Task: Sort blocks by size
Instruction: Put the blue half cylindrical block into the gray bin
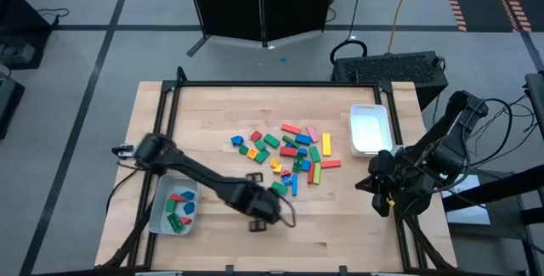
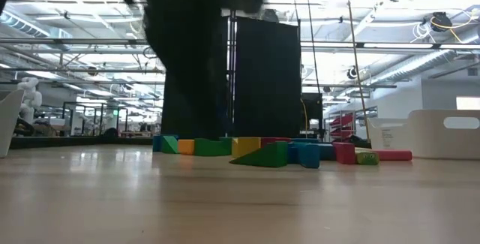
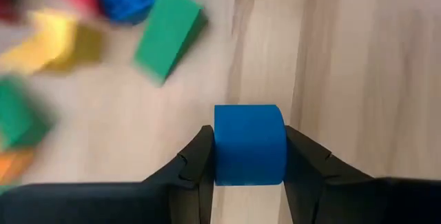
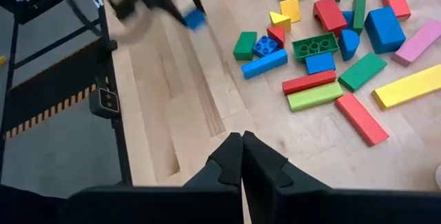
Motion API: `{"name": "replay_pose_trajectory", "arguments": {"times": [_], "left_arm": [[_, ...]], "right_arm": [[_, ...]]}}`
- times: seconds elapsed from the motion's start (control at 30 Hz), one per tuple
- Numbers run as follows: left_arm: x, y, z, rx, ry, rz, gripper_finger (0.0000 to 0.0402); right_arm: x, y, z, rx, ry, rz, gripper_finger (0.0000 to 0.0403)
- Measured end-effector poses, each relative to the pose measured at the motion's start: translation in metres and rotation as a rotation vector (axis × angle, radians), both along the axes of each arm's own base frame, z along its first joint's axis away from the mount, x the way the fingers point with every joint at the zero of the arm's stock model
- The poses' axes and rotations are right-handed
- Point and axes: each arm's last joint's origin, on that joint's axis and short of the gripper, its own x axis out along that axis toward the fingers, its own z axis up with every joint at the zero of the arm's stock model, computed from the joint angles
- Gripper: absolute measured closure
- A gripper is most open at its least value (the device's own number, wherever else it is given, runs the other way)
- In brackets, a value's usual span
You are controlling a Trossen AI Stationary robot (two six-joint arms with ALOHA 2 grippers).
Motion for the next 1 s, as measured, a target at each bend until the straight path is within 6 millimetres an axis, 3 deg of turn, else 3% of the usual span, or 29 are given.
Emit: {"name": "replay_pose_trajectory", "arguments": {"times": [0.2, 0.33, 0.47, 0.6, 0.9, 1.0], "left_arm": [[-0.073, -0.002, 0.073, 0.020, 0.022, 0.179, 0.0287], [-0.131, -0.013, 0.092, 0.024, 0.033, 0.381, 0.0287], [-0.176, -0.025, 0.092, 0.009, 0.066, 0.555, 0.0287], [-0.202, -0.039, 0.079, -0.012, 0.143, 0.638, 0.0287], [-0.238, -0.052, 0.045, 0.025, 0.323, 0.715, 0.0287], [-0.238, -0.052, 0.042, 0.026, 0.293, 0.731, 0.0255]], "right_arm": [[0.000, 0.000, 0.000, -0.019, -0.004, 0.013, 0.0403], [0.000, -0.001, 0.000, -0.035, -0.001, 0.018, 0.0403], [-0.001, -0.001, -0.001, -0.044, 0.002, 0.020, 0.0403], [-0.001, -0.001, -0.001, -0.054, 0.001, 0.030, 0.0403], [-0.001, -0.001, -0.001, -0.054, 0.001, 0.031, 0.0403], [-0.001, -0.001, -0.001, -0.053, 0.001, 0.030, 0.0403]]}}
